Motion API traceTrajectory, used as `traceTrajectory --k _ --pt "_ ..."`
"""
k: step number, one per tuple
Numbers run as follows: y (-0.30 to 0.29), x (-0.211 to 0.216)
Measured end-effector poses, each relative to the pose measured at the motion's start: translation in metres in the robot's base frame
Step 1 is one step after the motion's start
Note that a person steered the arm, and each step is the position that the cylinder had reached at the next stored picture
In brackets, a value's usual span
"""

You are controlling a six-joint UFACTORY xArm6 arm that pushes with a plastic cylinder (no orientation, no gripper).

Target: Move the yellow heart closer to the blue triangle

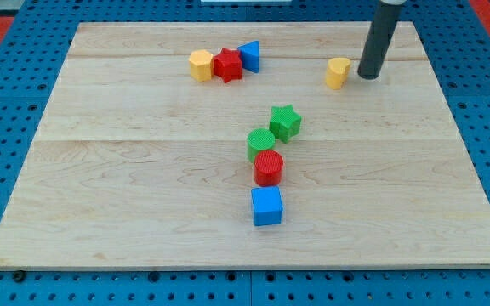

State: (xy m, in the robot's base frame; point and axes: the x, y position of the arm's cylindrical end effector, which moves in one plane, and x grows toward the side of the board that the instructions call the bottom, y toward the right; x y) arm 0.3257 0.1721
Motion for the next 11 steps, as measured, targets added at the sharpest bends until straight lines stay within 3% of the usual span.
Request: traceTrajectory --k 2,3,4,6,8,11 --pt "-0.053 -0.008" --pt "-0.024 -0.022" --pt "-0.031 -0.027" --pt "-0.115 -0.006" --pt "-0.053 -0.038" --pt "-0.119 -0.018"
